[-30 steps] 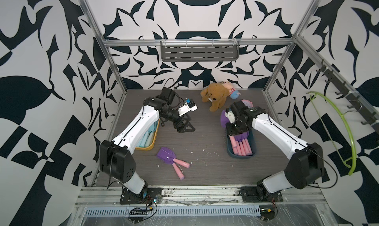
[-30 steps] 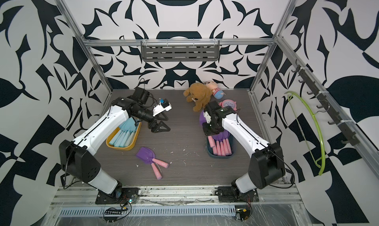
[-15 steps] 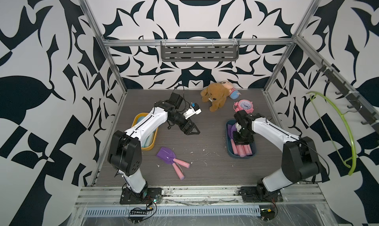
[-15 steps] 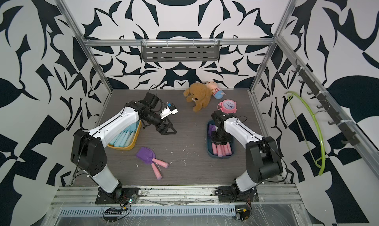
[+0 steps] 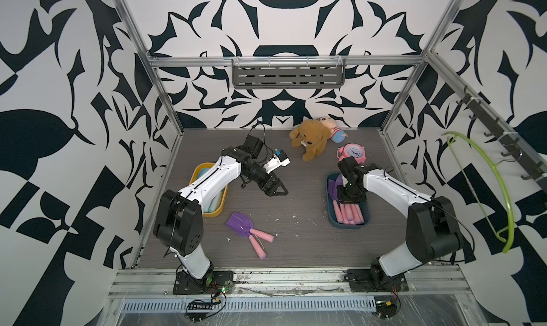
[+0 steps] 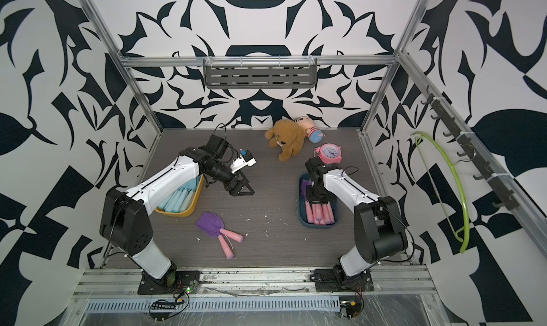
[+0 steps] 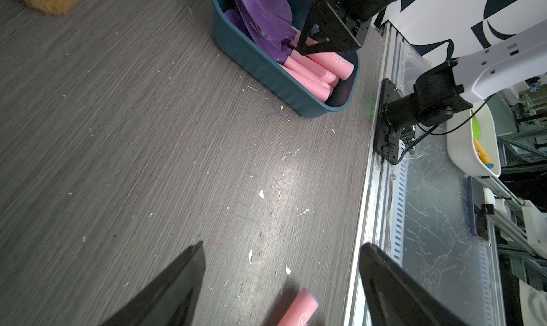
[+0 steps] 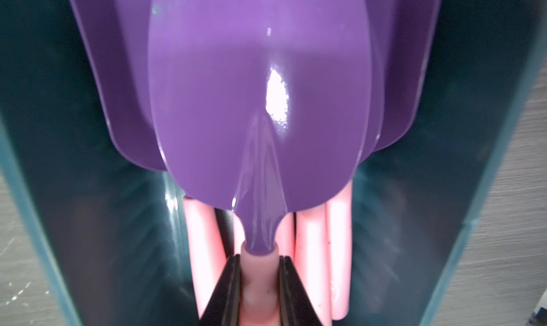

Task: Sort the small shovels by color and place them into the storage box
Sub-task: Place the shovel in the storage box.

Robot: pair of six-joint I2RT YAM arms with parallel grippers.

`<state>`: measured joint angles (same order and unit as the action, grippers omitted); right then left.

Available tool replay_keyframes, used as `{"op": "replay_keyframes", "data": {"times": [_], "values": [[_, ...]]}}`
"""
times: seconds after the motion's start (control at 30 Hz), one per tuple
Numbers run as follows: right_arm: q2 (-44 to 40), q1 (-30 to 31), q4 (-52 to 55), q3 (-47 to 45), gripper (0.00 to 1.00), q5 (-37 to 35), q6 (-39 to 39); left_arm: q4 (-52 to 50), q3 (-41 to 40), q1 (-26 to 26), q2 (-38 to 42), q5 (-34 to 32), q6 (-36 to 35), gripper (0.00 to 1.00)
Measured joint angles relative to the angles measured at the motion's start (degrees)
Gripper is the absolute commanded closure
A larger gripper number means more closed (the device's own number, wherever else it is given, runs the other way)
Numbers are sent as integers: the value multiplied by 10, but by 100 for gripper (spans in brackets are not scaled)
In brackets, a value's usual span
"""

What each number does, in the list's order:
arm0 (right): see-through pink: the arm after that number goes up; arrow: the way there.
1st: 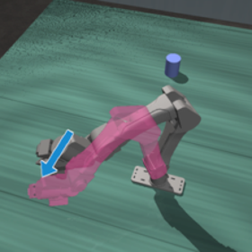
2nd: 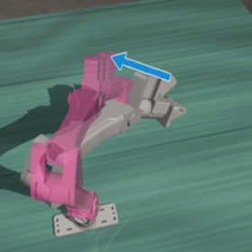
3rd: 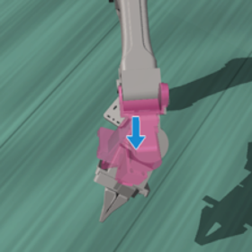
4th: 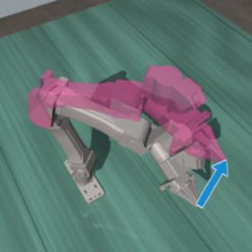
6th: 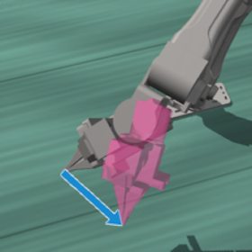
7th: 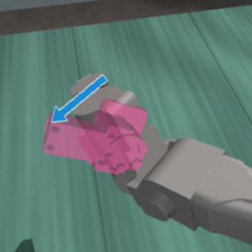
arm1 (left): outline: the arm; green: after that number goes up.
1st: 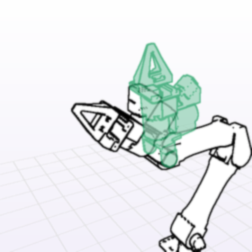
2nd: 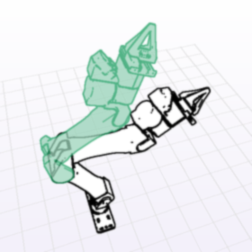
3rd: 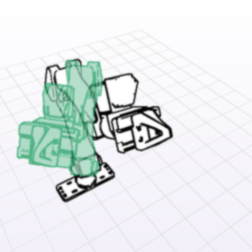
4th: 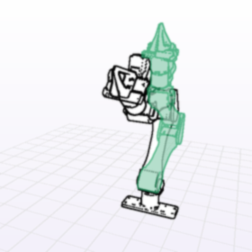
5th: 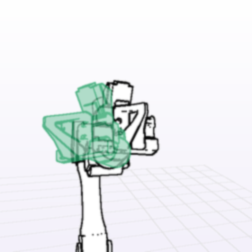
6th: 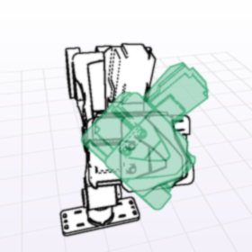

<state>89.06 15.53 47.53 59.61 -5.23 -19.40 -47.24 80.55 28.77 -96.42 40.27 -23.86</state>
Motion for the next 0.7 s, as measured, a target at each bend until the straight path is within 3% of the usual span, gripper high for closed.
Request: {"op": "replay_keyframes", "data": {"times": [0.33,0.7], "values": [[0,-5,-29,-4,67,-5,-2,2,0,0,0,0,-2,11],[0,-5,-30,-10,67,-12,-2,2,0,0,0,0,-2,11]]}}
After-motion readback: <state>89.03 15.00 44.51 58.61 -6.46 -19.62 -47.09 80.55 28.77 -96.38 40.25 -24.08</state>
